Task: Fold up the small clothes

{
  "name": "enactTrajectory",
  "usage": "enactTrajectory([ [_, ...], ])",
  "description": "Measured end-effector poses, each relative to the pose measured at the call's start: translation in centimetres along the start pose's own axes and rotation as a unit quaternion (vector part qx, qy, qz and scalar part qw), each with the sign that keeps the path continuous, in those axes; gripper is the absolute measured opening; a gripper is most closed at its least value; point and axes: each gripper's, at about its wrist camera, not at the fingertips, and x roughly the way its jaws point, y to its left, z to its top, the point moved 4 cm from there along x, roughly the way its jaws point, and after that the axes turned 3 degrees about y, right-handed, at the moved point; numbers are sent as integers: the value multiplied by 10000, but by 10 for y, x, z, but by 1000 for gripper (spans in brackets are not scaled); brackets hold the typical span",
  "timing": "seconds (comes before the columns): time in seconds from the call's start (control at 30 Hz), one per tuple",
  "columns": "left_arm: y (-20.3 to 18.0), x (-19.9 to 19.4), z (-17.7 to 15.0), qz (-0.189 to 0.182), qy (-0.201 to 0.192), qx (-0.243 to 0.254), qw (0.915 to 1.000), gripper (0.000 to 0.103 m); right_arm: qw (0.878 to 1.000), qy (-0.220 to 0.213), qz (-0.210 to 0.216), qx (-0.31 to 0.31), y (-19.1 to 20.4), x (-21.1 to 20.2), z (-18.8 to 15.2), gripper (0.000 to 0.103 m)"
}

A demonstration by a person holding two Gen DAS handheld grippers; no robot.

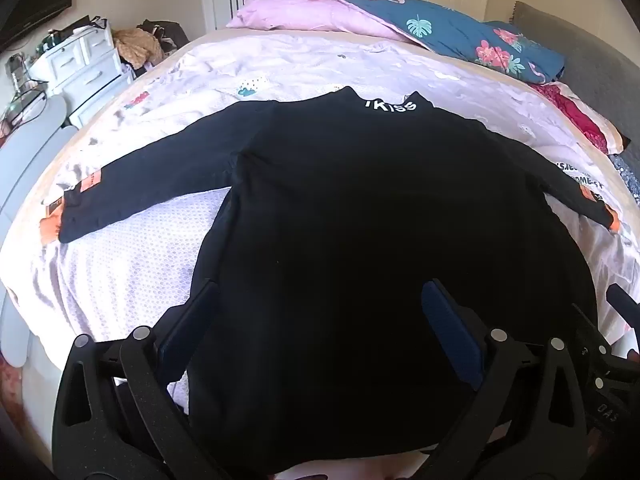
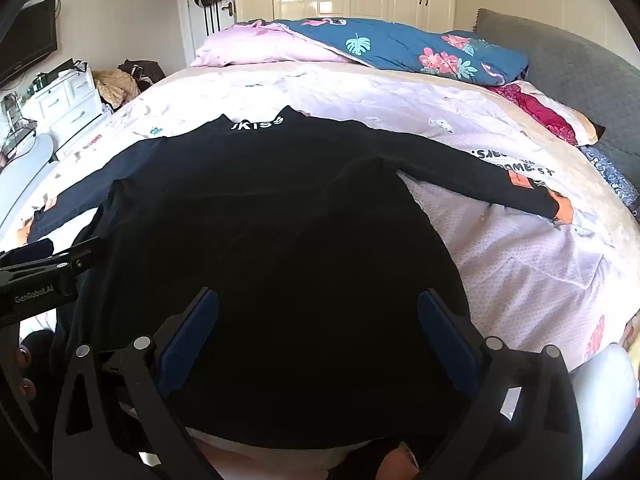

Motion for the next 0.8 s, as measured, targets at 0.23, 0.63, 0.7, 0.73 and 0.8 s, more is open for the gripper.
enactTrajectory([
  [0.23, 1, 0, 0, -6, 36, -4, 10000, 94, 9999, -32, -91, -41, 8, 1, 2, 99],
  [0.63, -3, -4, 1, 37, 12, 15, 10000, 94, 10000, -71, -21, -21, 1, -3, 2, 99],
  [0.7, -3, -4, 0, 32, 4, 12, 10000, 94, 10000, -64, -20, -23, 1, -3, 1, 99],
  [0.73, -2, -3, -1, 25, 8, 12, 10000, 94, 10000, -66, -28, -24, 1, -3, 2, 99],
  [0.8, -2, -3, -1, 25, 5, 8, 10000, 94, 10000, -57, -22, -13, 1, -3, 2, 99],
])
